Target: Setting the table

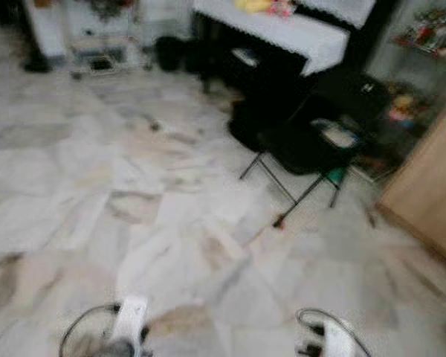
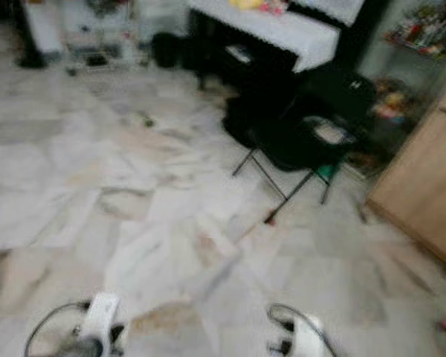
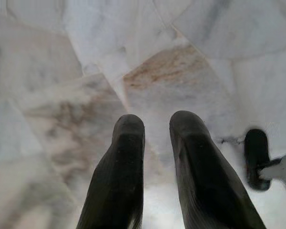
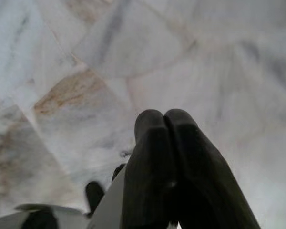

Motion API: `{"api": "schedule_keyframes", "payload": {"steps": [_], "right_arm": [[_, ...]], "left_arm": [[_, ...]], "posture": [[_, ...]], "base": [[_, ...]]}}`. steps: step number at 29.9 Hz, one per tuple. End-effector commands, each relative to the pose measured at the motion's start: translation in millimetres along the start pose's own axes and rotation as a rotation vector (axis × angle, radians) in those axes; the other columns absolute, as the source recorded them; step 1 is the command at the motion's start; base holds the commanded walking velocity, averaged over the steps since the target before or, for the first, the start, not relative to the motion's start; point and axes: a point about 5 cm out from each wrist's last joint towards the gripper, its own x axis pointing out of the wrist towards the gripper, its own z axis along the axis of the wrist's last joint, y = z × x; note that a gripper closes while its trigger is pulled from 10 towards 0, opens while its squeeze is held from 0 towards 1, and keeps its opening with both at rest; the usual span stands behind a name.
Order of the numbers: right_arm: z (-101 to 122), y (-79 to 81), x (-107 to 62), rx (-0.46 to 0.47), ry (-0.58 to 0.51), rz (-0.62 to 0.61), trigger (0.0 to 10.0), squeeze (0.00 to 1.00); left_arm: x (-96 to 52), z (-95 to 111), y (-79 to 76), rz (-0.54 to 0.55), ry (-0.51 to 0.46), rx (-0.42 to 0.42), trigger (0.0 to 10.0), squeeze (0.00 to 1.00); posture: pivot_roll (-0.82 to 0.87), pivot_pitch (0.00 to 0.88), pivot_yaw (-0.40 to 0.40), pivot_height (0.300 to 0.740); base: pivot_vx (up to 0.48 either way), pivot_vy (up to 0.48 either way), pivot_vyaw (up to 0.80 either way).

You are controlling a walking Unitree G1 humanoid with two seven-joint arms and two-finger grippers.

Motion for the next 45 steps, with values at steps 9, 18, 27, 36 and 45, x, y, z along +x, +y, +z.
{"api": "schedule_keyframes", "payload": {"steps": [9,18,27,36,45], "right_arm": [[4,-7.7,-0.7,0.008,-0.02,-0.037,10.0,0.0],[2,-4.5,-0.5,0.006,-0.018,-0.037,10.0,0.0],[2,-7.3,-1.2,0.006,-0.022,-0.041,10.0,0.0],[6,-13.9,-2.0,0.02,-0.041,-0.047,10.0,0.0],[8,-14.3,-1.7,0.027,-0.047,-0.049,10.0,0.0]], "left_arm": [[2.2,9,-6.4,-0.022,-0.022,0.015,10.0,0.0],[2.0,8,-5.3,-0.021,-0.02,0.007,10.0,0.0],[2.1,10,-5.1,-0.02,-0.03,0.0,10.0,0.0],[2.9,15,-6.7,-0.032,-0.051,-0.003,10.0,0.0],[3.2,17,-6.4,-0.032,-0.054,-0.005,10.0,0.0]], "posture": [[0.05,0.0,-0.03,0.74],[0.05,0.0,-0.032,0.74],[0.05,0.0,-0.032,0.74],[0.05,0.0,-0.031,0.74],[0.05,0.0,-0.029,0.74]], "base": [[0.0,0.0,-0.76],[0.0,0.0,-0.76],[0.0,0.0,-0.76],[0.0,0.0,-0.76],[0.0,0.0,-0.76]]}}
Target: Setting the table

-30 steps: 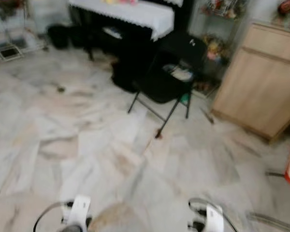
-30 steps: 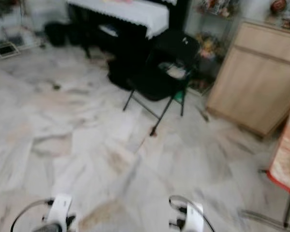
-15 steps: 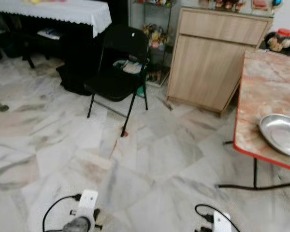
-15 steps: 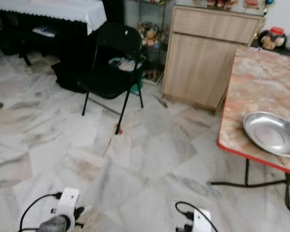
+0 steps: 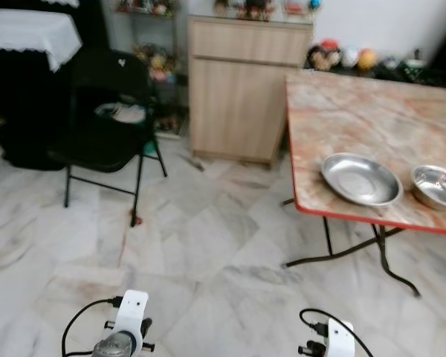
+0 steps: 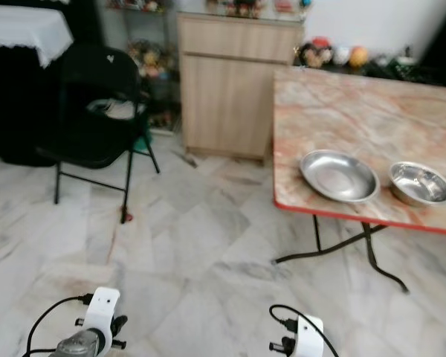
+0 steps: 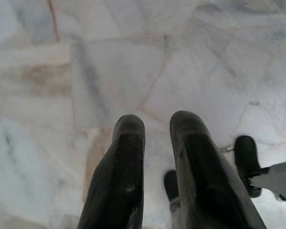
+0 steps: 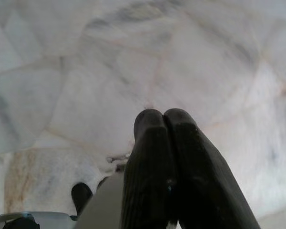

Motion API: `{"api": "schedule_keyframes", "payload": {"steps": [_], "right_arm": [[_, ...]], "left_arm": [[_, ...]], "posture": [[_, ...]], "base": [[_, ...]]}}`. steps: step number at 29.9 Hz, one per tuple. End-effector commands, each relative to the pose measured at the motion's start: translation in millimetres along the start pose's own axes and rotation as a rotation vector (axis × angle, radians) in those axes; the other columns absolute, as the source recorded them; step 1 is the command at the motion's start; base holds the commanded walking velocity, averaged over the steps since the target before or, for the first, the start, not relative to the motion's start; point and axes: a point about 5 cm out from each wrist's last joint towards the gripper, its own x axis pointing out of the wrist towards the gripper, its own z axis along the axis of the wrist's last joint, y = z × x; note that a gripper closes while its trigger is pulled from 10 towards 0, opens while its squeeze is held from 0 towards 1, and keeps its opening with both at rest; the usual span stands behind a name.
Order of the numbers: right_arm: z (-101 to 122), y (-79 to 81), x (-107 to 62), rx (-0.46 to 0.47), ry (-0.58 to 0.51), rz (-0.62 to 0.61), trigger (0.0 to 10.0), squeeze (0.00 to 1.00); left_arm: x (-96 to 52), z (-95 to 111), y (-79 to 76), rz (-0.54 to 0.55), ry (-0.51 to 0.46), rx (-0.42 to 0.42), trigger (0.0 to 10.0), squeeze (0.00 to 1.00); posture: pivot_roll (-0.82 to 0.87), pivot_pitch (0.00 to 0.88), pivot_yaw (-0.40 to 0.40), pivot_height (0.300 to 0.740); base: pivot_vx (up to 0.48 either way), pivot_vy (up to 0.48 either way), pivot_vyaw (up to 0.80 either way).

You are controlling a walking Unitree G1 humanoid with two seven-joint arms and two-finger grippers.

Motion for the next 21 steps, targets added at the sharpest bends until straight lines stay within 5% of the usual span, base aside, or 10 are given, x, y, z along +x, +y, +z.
{"api": "schedule_keyframes", "payload": {"steps": [1,7,21], "right_arm": [[0.4,-4.5,-0.7,0.011,-0.003,-0.016,10.0,0.0],[-0.1,-3.8,-0.8,0.015,-0.005,-0.014,10.0,0.0],[-1.5,-2.0,-1.0,0.029,-0.009,0.004,10.0,0.0]], "left_arm": [[0.4,-1.1,-4.9,-0.013,0.008,-0.006,10.0,0.0],[0.1,-2.2,-5.0,-0.014,0.01,-0.009,10.0,0.0],[-0.3,-4.6,-4.7,-0.009,0.019,-0.022,10.0,0.0]], "posture": [[0.05,0.0,-0.029,0.74],[0.05,0.0,-0.027,0.74],[0.05,0.0,-0.023,0.74]], "base": [[0.0,0.0,-0.76],[0.0,0.0,-0.76],[0.0,0.0,0.0]]}}
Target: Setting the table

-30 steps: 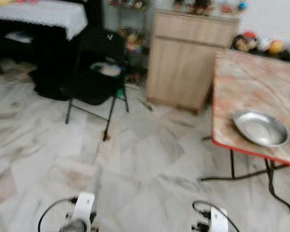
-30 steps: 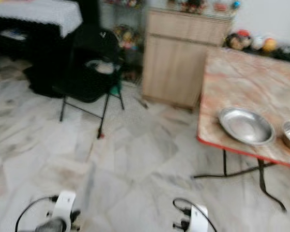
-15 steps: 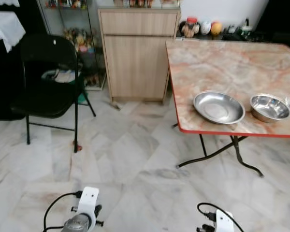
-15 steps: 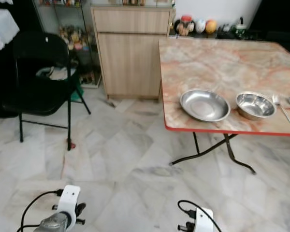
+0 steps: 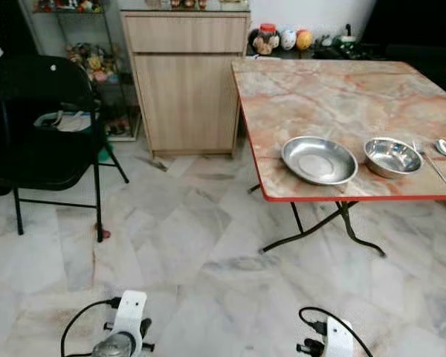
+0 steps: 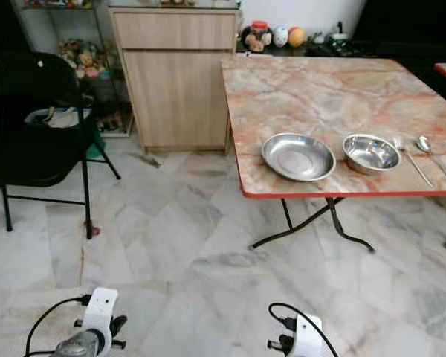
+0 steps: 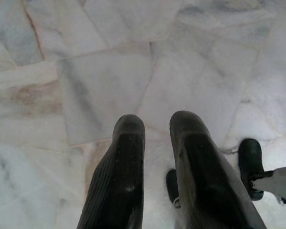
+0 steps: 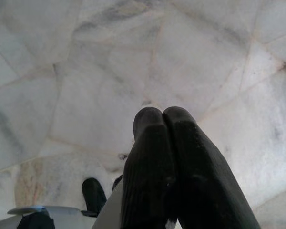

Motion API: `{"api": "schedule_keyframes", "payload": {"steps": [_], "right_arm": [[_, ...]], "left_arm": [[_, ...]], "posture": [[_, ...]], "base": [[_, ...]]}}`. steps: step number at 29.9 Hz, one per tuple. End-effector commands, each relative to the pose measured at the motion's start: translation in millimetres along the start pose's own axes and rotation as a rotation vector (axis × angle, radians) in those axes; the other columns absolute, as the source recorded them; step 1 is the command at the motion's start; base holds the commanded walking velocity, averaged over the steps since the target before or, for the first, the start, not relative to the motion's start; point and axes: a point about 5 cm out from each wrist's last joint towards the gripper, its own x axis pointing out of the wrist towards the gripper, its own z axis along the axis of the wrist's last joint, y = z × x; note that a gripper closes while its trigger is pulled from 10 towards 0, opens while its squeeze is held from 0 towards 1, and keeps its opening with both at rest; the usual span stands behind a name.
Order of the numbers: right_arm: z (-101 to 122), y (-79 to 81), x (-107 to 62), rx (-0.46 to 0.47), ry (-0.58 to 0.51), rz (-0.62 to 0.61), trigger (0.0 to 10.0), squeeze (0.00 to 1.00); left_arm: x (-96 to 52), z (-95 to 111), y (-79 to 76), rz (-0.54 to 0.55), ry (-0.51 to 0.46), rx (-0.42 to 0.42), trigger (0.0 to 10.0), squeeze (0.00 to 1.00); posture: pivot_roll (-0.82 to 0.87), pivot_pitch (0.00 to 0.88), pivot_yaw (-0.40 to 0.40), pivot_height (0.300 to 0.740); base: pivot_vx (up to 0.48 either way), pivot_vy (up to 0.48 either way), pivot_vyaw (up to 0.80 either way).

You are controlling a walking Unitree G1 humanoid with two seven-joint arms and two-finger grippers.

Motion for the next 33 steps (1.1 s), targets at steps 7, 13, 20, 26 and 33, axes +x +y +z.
{"api": "schedule_keyframes", "payload": {"steps": [7,13,20,26,33], "right_arm": [[-1,-3.5,-1.4,-0.045,-0.014,-0.025,10.0,0.0],[3,-2.6,-0.6,0.01,-0.036,-0.025,10.0,0.0],[3,-2.7,-0.6,0.017,-0.04,-0.031,10.0,0.0],[4,-1.1,-0.3,0.041,-0.053,-0.038,10.0,0.0],[4,6.3,1.0,0.018,-0.058,-0.015,10.0,0.0]], "left_arm": [[0.2,-3,-6.1,-0.021,0.021,0.023,10.0,0.0],[0.0,-2,-3.1,-0.014,0.016,0.006,10.0,0.0],[0.9,2,-3.5,-0.025,0.007,0.021,10.0,0.0],[1.4,4,-3.9,-0.034,-0.001,0.025,10.0,0.0],[2.2,8,-4.3,-0.046,-0.014,0.012,10.0,0.0]], "posture": [[0.05,0.0,-0.02,0.74],[0.04,0.0,-0.009,0.74],[0.03,0.0,0.001,0.74],[0.02,0.0,0.006,0.74],[0.02,0.0,0.01,0.74]], "base": [[0.0,-0.29,0.0],[0.0,-0.338,0.27],[0.0,-0.337,0.0],[0.0,-0.334,0.0],[0.0,-0.302,0.0]]}}
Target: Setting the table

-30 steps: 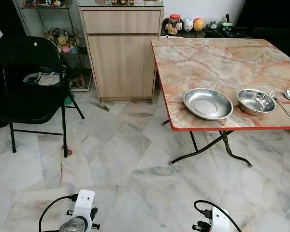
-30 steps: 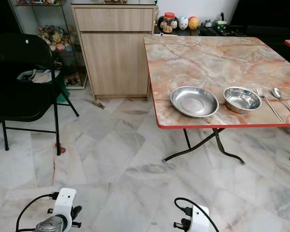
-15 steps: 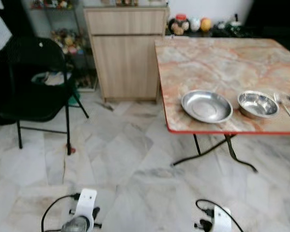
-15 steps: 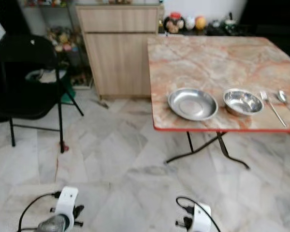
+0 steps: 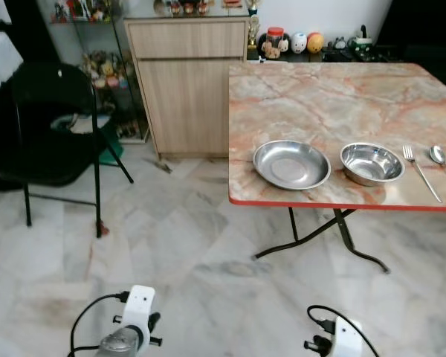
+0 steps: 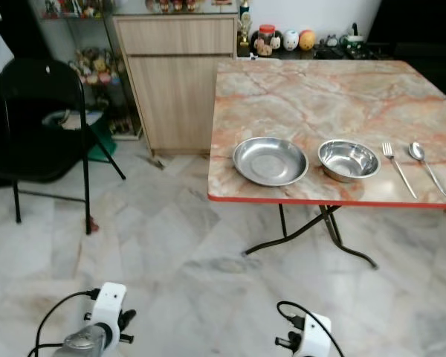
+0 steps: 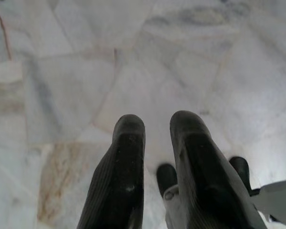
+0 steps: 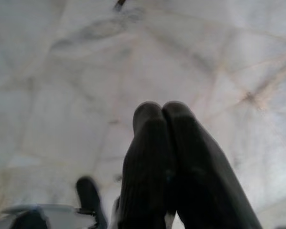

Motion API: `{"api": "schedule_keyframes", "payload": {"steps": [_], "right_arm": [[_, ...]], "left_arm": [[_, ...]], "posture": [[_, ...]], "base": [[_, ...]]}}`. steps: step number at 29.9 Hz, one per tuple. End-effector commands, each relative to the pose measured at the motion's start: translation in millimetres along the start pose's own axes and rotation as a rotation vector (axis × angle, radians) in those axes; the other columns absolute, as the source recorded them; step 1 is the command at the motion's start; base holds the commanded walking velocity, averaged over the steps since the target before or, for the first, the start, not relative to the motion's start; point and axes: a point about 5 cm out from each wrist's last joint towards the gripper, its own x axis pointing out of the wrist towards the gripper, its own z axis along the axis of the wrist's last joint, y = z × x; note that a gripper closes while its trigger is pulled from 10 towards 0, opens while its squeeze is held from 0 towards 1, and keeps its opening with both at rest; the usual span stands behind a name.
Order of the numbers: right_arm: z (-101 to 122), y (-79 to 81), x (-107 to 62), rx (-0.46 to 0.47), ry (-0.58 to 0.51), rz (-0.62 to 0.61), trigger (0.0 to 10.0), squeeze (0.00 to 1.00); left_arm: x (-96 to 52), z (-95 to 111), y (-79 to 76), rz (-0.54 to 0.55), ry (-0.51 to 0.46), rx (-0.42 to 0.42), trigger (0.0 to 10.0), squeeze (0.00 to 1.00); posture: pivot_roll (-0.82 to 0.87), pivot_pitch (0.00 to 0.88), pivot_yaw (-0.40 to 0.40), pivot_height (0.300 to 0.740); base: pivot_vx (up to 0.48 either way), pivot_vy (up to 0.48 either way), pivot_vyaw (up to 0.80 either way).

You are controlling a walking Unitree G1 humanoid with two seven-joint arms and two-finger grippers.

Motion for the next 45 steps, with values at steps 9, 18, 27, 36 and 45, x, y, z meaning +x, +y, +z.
{"api": "schedule_keyframes", "payload": {"steps": [9,18,27,36,45], "right_arm": [[9,6.2,2.7,0.014,-0.038,0.011,10.0,0.0],[12,4.4,3.0,0.017,-0.054,0.007,10.0,0.0],[12,5.5,3.0,0.021,-0.057,0.009,10.0,0.0],[13,5.0,3.4,0.009,-0.051,0.014,10.0,0.0],[8,0.4,2.1,0.002,-0.021,0.006,10.0,0.0]], "left_arm": [[2.0,9,1.2,-0.01,-0.016,-0.008,10.0,0.0],[1.2,9,6.4,0.01,-0.02,-0.003,10.0,0.0],[1.0,10,7.7,0.021,-0.032,-0.024,10.0,0.0],[1.7,21,10.5,0.027,-0.093,-0.06,10.0,0.0],[0.7,11,7.4,0.018,-0.047,-0.027,10.0,0.0]], "posture": [[0.01,0.0,0.018,0.74],[0.03,0.0,0.014,0.74],[0.04,0.0,0.002,0.74],[0.05,0.0,-0.014,0.74],[0.05,0.0,-0.021,0.74]], "base": [[0.0,-0.029,0.0],[0.0,-0.218,0.0],[0.0,-0.167,0.0],[0.0,0.0,0.0],[0.0,0.0,0.0]]}}
